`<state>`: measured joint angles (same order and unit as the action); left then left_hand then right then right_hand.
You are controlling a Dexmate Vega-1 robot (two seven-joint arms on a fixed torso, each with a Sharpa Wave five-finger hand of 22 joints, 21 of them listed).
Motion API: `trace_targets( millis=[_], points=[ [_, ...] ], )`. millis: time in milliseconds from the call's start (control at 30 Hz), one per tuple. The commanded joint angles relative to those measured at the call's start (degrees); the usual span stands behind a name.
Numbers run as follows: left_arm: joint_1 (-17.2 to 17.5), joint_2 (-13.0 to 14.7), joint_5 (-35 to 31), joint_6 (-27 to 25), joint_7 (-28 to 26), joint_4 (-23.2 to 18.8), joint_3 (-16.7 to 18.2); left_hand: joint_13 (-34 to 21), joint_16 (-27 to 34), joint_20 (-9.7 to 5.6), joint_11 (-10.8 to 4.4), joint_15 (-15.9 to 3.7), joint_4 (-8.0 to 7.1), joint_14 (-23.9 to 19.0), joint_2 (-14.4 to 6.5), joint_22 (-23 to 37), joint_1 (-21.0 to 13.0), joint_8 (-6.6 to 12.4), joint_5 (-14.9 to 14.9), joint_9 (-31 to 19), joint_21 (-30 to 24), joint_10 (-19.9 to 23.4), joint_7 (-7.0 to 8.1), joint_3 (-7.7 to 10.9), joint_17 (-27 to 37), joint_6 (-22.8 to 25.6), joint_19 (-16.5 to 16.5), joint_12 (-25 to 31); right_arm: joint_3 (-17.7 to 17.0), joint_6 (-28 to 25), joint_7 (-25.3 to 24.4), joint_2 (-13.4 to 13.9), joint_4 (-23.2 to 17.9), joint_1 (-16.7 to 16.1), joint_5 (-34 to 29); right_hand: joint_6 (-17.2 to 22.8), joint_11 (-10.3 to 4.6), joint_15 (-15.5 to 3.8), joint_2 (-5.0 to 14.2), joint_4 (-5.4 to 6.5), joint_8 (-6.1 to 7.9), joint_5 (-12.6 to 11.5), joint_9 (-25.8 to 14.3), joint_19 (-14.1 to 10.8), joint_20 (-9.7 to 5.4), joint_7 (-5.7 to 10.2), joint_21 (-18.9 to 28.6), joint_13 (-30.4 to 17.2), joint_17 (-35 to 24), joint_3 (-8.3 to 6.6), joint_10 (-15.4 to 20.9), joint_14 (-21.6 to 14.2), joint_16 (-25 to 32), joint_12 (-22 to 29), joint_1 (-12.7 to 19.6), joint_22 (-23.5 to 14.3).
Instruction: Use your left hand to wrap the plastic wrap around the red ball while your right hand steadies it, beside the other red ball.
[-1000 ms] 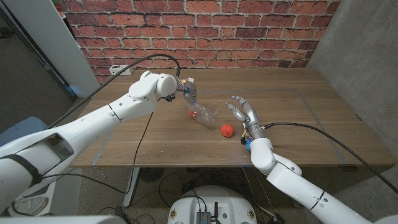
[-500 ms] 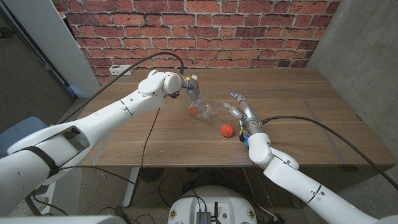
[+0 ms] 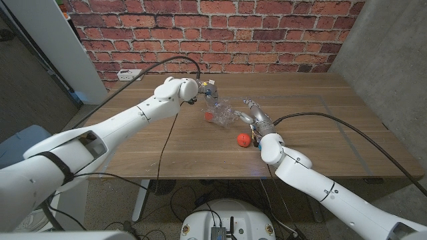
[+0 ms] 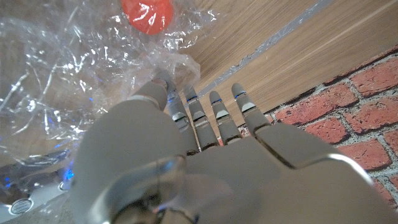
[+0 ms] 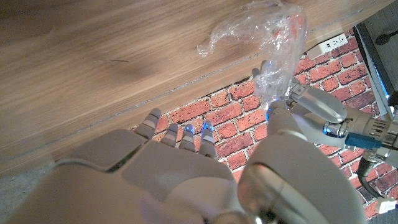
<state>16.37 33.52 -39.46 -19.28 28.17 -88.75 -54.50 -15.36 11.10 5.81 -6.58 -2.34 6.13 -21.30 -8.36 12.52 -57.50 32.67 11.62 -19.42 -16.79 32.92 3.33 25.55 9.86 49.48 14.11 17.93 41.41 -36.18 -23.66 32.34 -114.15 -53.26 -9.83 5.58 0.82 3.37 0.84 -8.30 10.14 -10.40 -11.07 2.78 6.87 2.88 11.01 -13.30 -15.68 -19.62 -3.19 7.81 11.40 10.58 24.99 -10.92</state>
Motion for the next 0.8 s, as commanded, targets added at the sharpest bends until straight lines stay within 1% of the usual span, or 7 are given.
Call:
trace_targets(
  millis=[33, 300, 433, 533, 633, 700, 800],
  points=[
    [-1.0, -1.1, -4.3, 2.2, -5.9, 3.9, -3.9, -0.2, -0.2, -0.42, -0.29, -3.05, 0.99, -0.4, 1.2, 0.0, 0.1, 0.27, -0.4, 0.2, -0.5, 0.5, -4.75, -0.16, 0.1, 6.0, 0.3, -0.4, 2.9, -3.2, 0.8, -1.2, 2.4, 4.6, -1.1, -0.9, 0.00, -0.09, 0.48, 0.16, -0.16, -0.4, -0.1, 0.5, 0.07, 0.05, 0.1, 0.0, -0.1, 0.02, -1.0, 0.6, -0.3, -0.1, 0.6, 0.0],
    [1.0, -0.7, -11.1, 0.3, -13.3, 3.9, -5.3, -0.4, 0.1, -0.57, -0.86, -3.75, 2.36, -0.8, 2.3, -0.1, -0.7, -0.16, -0.8, 0.7, -0.6, 0.8, -2.89, -0.77, 0.2, 5.3, 0.3, -0.6, 2.9, -3.7, 0.7, -0.9, 2.1, 5.1, -0.9, -1.6, 0.23, -0.04, 0.42, 0.29, -0.09, -0.3, -0.1, 0.6, 0.28, 0.00, 0.2, 0.0, -0.1, 0.24, -1.5, 0.9, -0.1, 0.0, 0.4, 0.0],
    [2.5, -0.3, -16.2, -1.4, -17.9, 3.7, -6.3, -1.0, -0.1, -0.53, -1.41, -3.95, 2.82, 1.1, 4.0, -0.3, -0.6, -2.66, -1.5, 1.4, -0.4, -2.6, -0.06, -2.89, 0.5, -2.0, -0.6, -2.6, 3.1, -4.2, 0.7, -0.7, 1.8, 5.4, -1.0, -2.0, 0.21, -0.11, 0.27, 0.39, -0.09, -0.3, -0.1, 0.5, 0.26, -0.04, 0.3, 0.0, -0.2, 0.45, -1.7, 0.9, -0.1, 0.1, 0.2, 0.0],
    [2.6, -0.2, -19.6, -2.3, -17.7, 3.7, -7.3, -1.4, -0.4, -0.63, -1.85, -4.26, 2.77, 2.4, 5.1, -0.5, -0.1, -3.02, -1.6, 1.3, 0.0, -4.6, 0.74, -4.05, 0.5, -4.3, -1.4, -3.4, 3.1, -3.9, 0.8, -0.4, 1.7, 5.4, -1.0, -2.1, 0.36, -0.11, 0.22, 0.44, -0.01, -0.3, -0.1, 0.4, 0.20, -0.03, 0.4, 0.0, -0.1, 0.55, -1.7, 0.9, 0.0, 0.2, 0.1, 0.0],
    [3.2, -0.2, -20.6, -2.0, -18.9, 3.8, -7.1, -2.1, -0.5, -0.71, -2.56, -4.25, 2.18, 4.1, 7.9, -0.7, 2.0, -3.68, -0.9, 0.6, 0.4, -7.8, 1.81, -6.84, 0.8, -10.0, -2.2, -4.4, 3.1, -3.7, 0.9, -0.1, 1.5, 5.5, -1.0, -2.1, 0.39, -0.10, 0.19, 0.49, 0.09, -0.3, -0.1, 0.3, 0.16, -0.01, 0.5, 0.0, -0.1, 0.64, -1.7, 0.8, 0.1, 0.3, 0.0, 0.0],
    [4.0, -0.1, -21.4, -2.2, -21.7, 3.9, -6.6, -2.5, -0.6, -0.56, -2.28, -3.76, 1.75, 5.4, 8.7, -0.8, 3.1, -4.79, -0.3, 0.7, 0.7, -11.2, 1.07, -8.11, 0.9, -14.6, -2.7, -5.3, 3.1, -3.9, 0.7, 0.0, 1.2, 5.4, -1.1, -2.1, 0.24, -0.12, 0.18, 0.51, 0.14, -0.3, -0.1, 0.3, 0.17, 0.01, 0.5, 0.0, -0.1, 0.68, -1.7, 0.8, 0.2, 0.3, 0.0, 0.0],
    [5.1, -0.1, -22.0, -2.4, -24.4, 3.8, -5.9, -3.2, -0.8, -0.21, -1.21, -2.74, 1.17, 7.7, 7.8, -0.9, 4.1, -8.65, 0.6, 1.9, 1.1, -15.4, 0.34, -9.17, 0.8, -23.7, -3.3, -5.9, 3.0, -3.9, 0.8, 0.2, 0.8, 5.2, -1.1, -2.1, 0.22, -0.13, 0.20, 0.52, 0.19, -0.3, -0.1, 0.2, 0.13, 0.01, 0.5, 0.0, -0.1, 0.72, -1.7, 0.7, 0.3, 0.4, 0.0, 0.0]
  ],
)
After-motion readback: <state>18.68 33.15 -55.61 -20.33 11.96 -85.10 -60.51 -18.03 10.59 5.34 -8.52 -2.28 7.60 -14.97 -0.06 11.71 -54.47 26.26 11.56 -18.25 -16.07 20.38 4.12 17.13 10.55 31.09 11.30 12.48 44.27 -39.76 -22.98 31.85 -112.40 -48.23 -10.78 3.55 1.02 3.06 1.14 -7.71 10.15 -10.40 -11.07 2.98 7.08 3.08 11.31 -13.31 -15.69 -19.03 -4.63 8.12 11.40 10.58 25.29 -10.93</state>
